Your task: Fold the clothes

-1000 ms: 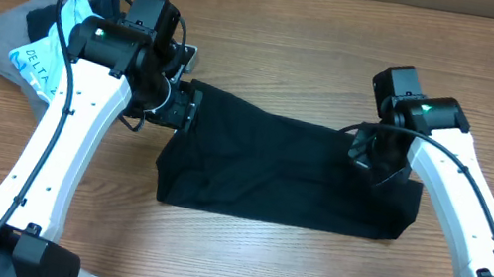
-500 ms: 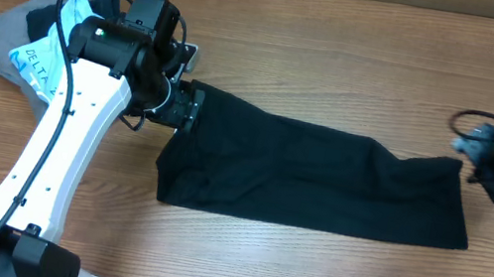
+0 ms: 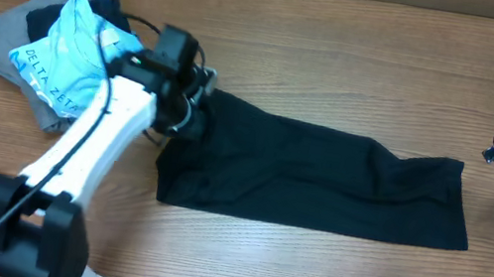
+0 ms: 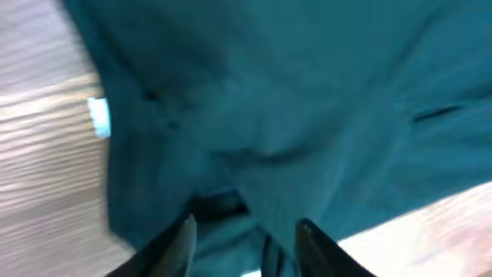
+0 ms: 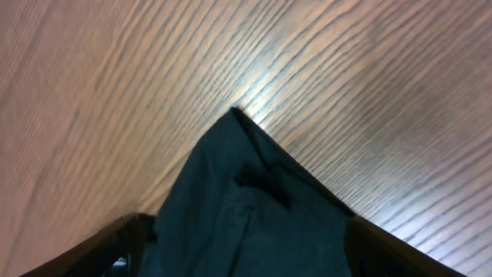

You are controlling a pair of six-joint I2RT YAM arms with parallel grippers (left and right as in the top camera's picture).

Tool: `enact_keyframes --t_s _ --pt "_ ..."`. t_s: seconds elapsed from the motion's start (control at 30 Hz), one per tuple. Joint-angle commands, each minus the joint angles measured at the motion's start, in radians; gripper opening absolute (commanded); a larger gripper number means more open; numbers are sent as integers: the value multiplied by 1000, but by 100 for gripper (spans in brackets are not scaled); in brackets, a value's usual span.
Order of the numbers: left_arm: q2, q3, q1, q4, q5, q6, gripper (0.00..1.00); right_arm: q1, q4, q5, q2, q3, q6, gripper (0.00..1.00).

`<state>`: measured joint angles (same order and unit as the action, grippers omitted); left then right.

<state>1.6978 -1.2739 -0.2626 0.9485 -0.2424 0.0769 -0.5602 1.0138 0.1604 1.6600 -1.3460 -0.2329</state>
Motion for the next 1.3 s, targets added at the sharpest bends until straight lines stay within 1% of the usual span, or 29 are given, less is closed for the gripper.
enact_keyframes --t_s 0.0,0.07,0.13,0.17,0.2,0.23,0.27,0.3,0.33,0.37,0.47,0.57,0.67,0.73,0.8,0.87,0.9,1.03,1.07,1.13,1.17,1.23,1.27 --pt "43 90 -21 -83 -39 7 36 3 2 150 66 5 144 83" --pt "69 129 -21 -145 -28 10 30 10 11 228 102 5 208 76" --pt "101 154 -18 -191 13 19 25 24 14 202 136 5 196 70" --pt "120 161 -18 -206 35 28 22 31 16 169 151 5 166 68" --pt "141 163 -19 -216 49 34 19 38 19 129 165 5 126 69" --pt "161 163 -19 -221 51 35 15 45 20 96 175 5 100 75" --pt "179 163 -18 -224 52 35 14 53 19 68 185 5 85 77" --pt "196 163 -18 -227 56 37 12 59 18 50 193 5 73 74" --pt "208 163 -18 -229 69 45 11 64 16 45 198 5 69 68" --pt "216 163 -18 -232 97 64 11 71 13 41 202 5 61 65" --pt "221 163 -14 -244 158 106 13 84 8 -11 211 5 7 62" --pt "221 161 4 -251 200 150 15 90 -5 -59 226 11 -34 62" --pt "221 161 35 -254 197 160 15 90 -19 -40 249 23 -38 63" --pt "221 161 50 -254 197 159 14 90 -42 11 266 28 -29 61" --pt "221 161 63 -254 198 159 14 90 -68 53 272 32 -27 41" --pt "221 161 69 -250 197 159 14 90 -74 95 271 31 -25 32" --pt "221 161 71 -249 197 159 14 90 -72 121 271 30 -14 23" --pt "221 161 72 -246 198 159 13 90 -41 210 269 30 66 5" --pt "221 161 72 -246 198 159 13 88 -29 210 269 30 75 4" --pt "221 161 72 -245 197 159 13 86 -5 200 268 30 78 4" --pt "221 161 72 -245 197 159 14 86 1 200 268 30 81 10" --pt "221 161 73 -243 197 159 14 86 9 200 268 31 81 53" --pt "221 161 73 -242 197 159 14 86 11 200 268 31 81 57"
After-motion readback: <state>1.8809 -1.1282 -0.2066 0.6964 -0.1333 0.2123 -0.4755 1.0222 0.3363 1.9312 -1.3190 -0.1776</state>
